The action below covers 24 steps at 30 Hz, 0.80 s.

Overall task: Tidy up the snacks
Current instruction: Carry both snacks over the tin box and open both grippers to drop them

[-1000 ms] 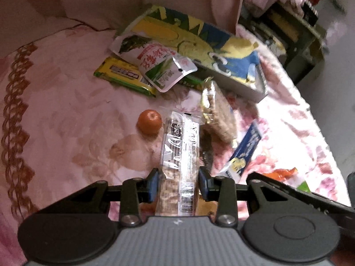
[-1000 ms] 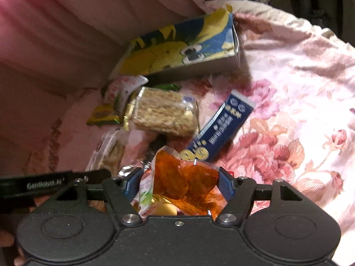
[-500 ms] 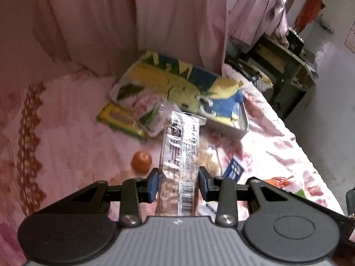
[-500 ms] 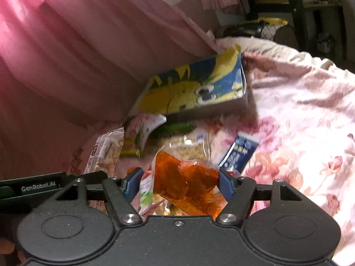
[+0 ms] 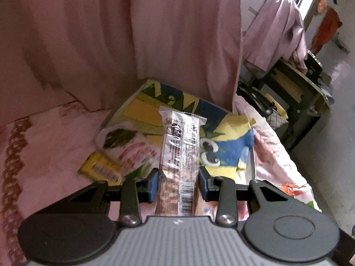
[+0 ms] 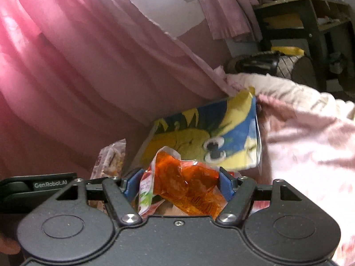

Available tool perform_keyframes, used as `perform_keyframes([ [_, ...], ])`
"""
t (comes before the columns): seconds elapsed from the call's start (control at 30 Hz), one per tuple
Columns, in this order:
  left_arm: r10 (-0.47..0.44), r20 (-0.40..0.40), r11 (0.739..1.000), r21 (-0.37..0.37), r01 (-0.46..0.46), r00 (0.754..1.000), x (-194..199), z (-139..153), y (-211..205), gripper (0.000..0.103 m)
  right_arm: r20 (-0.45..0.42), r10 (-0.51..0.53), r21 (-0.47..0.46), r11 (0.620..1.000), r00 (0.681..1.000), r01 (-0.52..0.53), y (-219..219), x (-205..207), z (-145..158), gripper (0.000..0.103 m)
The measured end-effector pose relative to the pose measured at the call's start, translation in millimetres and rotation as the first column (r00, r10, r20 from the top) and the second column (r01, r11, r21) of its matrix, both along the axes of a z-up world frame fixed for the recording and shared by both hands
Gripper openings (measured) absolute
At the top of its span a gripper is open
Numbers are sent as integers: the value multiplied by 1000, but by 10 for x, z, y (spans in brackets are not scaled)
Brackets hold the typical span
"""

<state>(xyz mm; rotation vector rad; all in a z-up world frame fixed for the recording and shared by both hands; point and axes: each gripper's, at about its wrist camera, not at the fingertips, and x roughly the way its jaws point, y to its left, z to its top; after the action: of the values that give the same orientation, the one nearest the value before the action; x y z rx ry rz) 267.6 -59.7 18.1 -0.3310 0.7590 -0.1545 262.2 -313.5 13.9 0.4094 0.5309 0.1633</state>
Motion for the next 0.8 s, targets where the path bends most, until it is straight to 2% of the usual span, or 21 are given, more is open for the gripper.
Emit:
perform_keyframes([
  [0.27, 3, -1, 998, 66, -3, 1000, 819, -116, -216, 40, 65, -76, -38, 996, 995, 79, -268, 569, -125, 72],
  [0.4, -2, 3, 998, 68, 1, 1000, 1192, -240, -363, 40, 85, -113, -70, 990, 990, 119, -307, 843, -284, 72],
  [0.6, -18, -13, 996, 85, 19, 1000, 1642, -424, -572, 40, 89, -104, -153, 981, 991, 117, -173, 1110, -486, 72],
  [0.8, -10, -54, 989, 148, 18, 999, 1880, -607, -650, 40, 65, -81, -217, 972, 995, 93, -24, 1242, -628, 73],
])
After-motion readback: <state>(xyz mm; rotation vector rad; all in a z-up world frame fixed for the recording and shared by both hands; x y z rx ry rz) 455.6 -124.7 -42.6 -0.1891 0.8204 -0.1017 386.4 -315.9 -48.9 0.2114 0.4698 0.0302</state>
